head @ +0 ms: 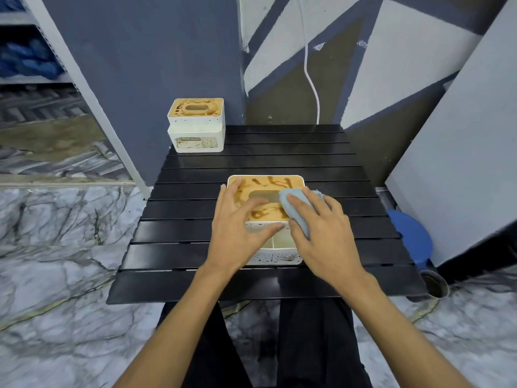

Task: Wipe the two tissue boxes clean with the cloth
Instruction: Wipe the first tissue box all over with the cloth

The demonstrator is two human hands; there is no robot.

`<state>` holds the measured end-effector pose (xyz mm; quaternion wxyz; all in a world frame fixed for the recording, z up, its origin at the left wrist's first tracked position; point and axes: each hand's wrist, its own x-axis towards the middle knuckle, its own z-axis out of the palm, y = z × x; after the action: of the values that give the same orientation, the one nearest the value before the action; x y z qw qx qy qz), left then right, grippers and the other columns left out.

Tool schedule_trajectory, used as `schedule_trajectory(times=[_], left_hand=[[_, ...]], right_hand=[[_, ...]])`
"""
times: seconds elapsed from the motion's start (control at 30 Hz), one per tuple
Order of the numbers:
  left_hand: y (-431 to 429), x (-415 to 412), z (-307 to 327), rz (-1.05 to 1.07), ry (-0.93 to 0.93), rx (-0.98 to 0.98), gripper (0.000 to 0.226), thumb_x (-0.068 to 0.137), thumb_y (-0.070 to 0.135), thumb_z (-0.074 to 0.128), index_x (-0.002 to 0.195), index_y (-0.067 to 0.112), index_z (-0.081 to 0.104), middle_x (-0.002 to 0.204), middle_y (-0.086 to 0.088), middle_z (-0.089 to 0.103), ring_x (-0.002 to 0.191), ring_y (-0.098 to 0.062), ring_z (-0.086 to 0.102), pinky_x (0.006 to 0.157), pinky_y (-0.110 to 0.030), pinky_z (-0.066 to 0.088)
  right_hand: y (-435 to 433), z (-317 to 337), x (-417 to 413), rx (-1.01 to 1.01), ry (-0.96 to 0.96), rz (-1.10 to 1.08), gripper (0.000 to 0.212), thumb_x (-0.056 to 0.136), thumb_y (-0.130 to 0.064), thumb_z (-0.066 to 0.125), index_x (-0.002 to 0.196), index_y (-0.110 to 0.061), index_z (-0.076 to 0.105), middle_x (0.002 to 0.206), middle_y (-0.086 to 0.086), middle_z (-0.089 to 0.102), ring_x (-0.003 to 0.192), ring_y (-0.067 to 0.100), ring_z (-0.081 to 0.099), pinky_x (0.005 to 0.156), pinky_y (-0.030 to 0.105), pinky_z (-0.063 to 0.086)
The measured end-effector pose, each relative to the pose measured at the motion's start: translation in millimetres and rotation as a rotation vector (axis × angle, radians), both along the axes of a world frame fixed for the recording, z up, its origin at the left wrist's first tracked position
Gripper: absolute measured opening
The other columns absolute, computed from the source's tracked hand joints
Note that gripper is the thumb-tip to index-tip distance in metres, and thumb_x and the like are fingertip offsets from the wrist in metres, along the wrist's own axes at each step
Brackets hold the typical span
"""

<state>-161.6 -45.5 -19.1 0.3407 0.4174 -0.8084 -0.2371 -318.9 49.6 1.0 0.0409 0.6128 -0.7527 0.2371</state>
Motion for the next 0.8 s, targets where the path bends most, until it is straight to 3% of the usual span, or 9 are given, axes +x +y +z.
schedule_trajectory(times=[0.1,0.23,0.37,0.5,0.63,0.8], left_hand=[[3,-2,1,0.026,0.044,0.039,0.052,0.068,0.066,0.077,0.113,0.042,0.069,0.158,0.007,0.029,0.144,-0.013,0.03,0.116,-0.037,0.032],[0,-4,-3,0.055,0.054,0.036,0.057,0.064,0.065,0.079,0.112,0.037,0.072,0.157,0.007,0.034,0.144,-0.015,0.031,0.118,-0.045,0.033],[1,-5,-5,0.058,0.085,0.031,0.058,0.062,0.067,0.079,0.111,0.036,0.073,0.155,0.007,0.035,0.143,-0.014,0.033,0.116,-0.04,0.034],[1,-5,-6,0.053,0.119,0.035,0.057,0.062,0.066,0.08,0.11,0.036,0.073,0.161,0.004,0.027,0.144,-0.014,0.032,0.114,-0.033,0.032],[0,-4,-5,0.046,0.106,0.032,0.066,0.057,0.076,0.073,0.109,0.037,0.074,0.166,-0.003,0.016,0.148,-0.017,0.027,0.116,-0.035,0.031],[0,-6,-5,0.07,0.087,0.049,0.055,0.059,0.064,0.083,0.107,0.039,0.073,0.168,-0.002,0.007,0.147,-0.016,0.03,0.11,-0.028,0.033]], right_hand=[[-3,1,1,-0.016,0.014,-0.014,0.047,0.095,-0.047,0.037,0.135,-0.028,0.052,0.145,0.002,0.048,0.127,0.031,0.044,0.088,0.047,0.047],[-23,7,-8,0.008,0.017,-0.029,0.042,0.098,-0.04,0.042,0.136,-0.026,0.055,0.145,0.001,0.049,0.121,0.032,0.047,0.086,0.048,0.048],[-11,6,-2,0.004,0.013,-0.006,0.045,0.097,-0.042,0.035,0.134,-0.027,0.055,0.146,0.001,0.048,0.123,0.032,0.045,0.086,0.048,0.046],[9,3,1,-0.023,0.026,0.024,0.041,0.096,-0.036,0.039,0.132,-0.029,0.058,0.143,0.0,0.051,0.122,0.032,0.046,0.084,0.047,0.046],[-24,13,-10,0.057,0.005,-0.031,0.038,0.099,-0.028,0.045,0.135,-0.029,0.056,0.147,-0.001,0.047,0.125,0.033,0.044,0.088,0.047,0.043],[-16,15,-4,0.088,0.023,-0.013,0.038,0.099,-0.031,0.047,0.137,-0.029,0.053,0.151,0.0,0.042,0.127,0.031,0.041,0.088,0.048,0.044]])
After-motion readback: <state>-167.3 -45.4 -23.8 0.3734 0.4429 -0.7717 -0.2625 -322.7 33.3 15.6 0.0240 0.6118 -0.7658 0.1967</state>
